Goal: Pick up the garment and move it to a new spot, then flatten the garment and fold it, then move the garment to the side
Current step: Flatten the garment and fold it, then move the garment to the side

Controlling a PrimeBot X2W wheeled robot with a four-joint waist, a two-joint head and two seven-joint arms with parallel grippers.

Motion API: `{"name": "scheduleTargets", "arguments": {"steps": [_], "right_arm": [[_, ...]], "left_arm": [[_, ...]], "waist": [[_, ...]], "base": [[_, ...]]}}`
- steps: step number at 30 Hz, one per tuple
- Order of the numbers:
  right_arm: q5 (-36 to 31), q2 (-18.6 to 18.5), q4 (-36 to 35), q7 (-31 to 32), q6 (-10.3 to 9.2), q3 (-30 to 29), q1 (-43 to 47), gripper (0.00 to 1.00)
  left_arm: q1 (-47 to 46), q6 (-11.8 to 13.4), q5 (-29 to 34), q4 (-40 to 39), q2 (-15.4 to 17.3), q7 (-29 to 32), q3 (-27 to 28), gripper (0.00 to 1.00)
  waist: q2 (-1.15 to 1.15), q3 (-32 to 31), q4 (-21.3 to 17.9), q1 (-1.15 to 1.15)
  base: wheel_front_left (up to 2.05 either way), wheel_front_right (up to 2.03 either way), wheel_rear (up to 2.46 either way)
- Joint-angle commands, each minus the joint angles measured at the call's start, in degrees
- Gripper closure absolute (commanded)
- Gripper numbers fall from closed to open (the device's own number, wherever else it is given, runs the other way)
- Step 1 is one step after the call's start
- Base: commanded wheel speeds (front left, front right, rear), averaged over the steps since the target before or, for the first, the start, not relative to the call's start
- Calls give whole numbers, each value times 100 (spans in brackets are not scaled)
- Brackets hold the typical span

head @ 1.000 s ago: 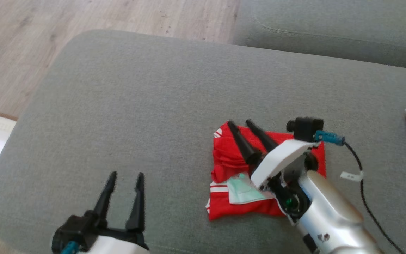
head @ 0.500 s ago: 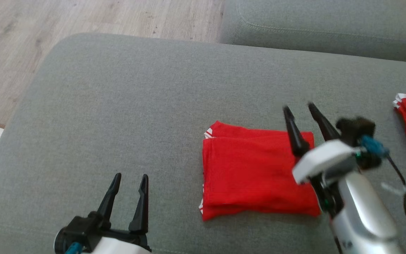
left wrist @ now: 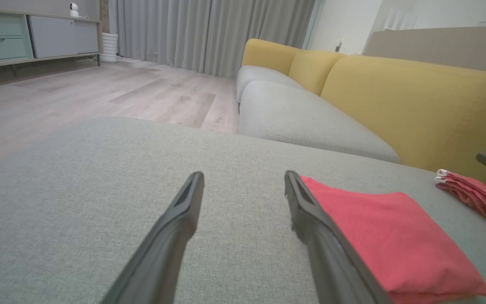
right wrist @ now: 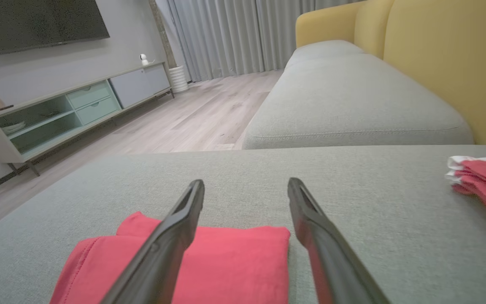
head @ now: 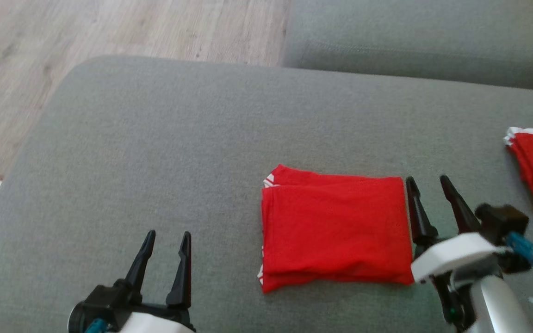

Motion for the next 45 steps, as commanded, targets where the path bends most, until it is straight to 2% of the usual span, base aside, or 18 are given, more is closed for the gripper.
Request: {"name": "scheduleTargets", "arguments": {"steps": [1, 8, 17, 45], "right_arm": [[-52, -7, -285, -96, 37, 85, -41, 0], [-31, -7, -739, -211, 37, -114, 578, 0], [19, -7, -1160, -220, 37, -102, 1100, 0], [44, -7, -1085, -136, 37, 14, 1239, 0]], "left_arm": [[-177, 40, -53, -125, 69, -51, 209, 0], [-100, 77, -138, 71, 42, -92, 295, 0], [-23, 129, -236, 381, 46, -75, 344, 0], [-78, 91, -336, 549, 30, -114, 334, 0]], "waist": [[0, -94, -64, 0], [0, -277, -265, 0], [0, -356, -453, 0], [0, -320, -466, 0]], "base": [[0, 0, 0], [0, 0, 0], [0, 0, 0], [0, 0, 0]]}}
